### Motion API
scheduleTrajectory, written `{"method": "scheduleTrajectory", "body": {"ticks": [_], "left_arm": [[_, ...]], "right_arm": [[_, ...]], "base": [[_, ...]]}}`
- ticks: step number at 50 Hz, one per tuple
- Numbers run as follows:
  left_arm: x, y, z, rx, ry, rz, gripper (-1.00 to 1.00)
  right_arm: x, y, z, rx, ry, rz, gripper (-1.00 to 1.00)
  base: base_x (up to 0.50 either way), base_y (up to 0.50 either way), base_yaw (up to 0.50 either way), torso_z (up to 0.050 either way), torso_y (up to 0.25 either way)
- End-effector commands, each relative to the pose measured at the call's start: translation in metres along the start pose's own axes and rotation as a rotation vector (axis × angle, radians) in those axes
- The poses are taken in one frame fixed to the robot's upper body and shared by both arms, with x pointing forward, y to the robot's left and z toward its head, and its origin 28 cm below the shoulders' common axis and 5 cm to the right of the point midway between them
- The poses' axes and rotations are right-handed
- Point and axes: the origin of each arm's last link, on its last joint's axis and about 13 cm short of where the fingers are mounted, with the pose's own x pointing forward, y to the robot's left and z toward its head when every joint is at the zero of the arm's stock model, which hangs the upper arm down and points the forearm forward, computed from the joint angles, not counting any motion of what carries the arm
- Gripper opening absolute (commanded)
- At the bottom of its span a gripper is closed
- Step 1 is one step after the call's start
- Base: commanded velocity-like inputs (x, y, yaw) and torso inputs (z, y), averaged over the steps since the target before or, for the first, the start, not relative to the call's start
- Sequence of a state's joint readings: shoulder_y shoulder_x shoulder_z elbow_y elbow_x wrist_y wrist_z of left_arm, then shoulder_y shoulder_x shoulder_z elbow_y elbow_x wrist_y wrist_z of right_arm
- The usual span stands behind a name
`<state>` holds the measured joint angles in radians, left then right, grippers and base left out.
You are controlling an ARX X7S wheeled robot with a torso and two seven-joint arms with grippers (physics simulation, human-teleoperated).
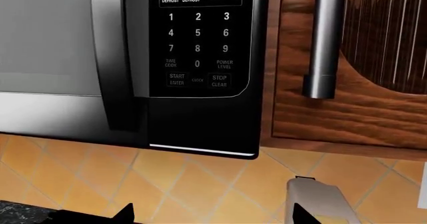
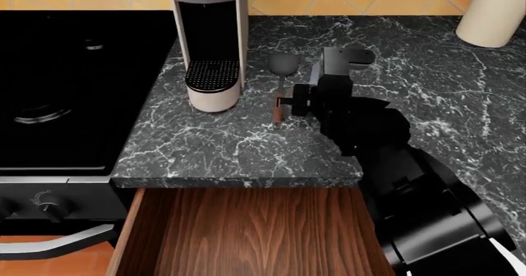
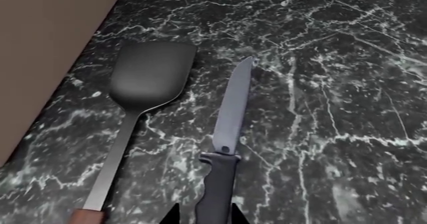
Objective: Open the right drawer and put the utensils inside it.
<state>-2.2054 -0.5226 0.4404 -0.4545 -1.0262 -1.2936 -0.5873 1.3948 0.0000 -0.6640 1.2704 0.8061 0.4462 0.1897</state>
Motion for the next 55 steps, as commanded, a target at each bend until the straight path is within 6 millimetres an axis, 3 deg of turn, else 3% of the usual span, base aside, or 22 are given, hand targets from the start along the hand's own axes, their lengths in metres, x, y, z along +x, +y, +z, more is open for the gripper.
{"method": "scheduleTrajectory", "body": {"ticks": [1,24,36,48,55], "left_arm": [[0.000,0.000,0.000,0.000,0.000,0.001,1.00],[-0.001,-0.001,0.000,0.000,-0.008,-0.008,1.00],[-0.001,-0.001,0.000,-0.006,-0.002,-0.012,1.00],[-0.001,-0.001,-0.001,-0.007,0.003,-0.011,1.00],[-0.001,-0.001,0.000,-0.006,0.000,-0.009,1.00]], "right_arm": [[0.003,-0.005,-0.020,0.034,0.073,-0.022,-1.00],[0.007,-0.013,-0.005,0.170,-0.078,-0.232,-1.00],[0.003,-0.011,0.017,0.034,-0.180,-0.269,-1.00],[-0.007,-0.006,0.048,-0.069,-0.229,-0.119,-1.00],[-0.017,-0.018,0.072,-0.154,-0.223,0.000,-1.00]], "base": [[0.00,0.00,0.00,0.000,0.000],[0.00,0.00,0.00,0.000,-0.001],[0.00,0.00,0.00,0.000,0.000],[0.00,0.00,0.00,0.000,0.000],[0.00,0.00,0.00,0.000,0.000]]}}
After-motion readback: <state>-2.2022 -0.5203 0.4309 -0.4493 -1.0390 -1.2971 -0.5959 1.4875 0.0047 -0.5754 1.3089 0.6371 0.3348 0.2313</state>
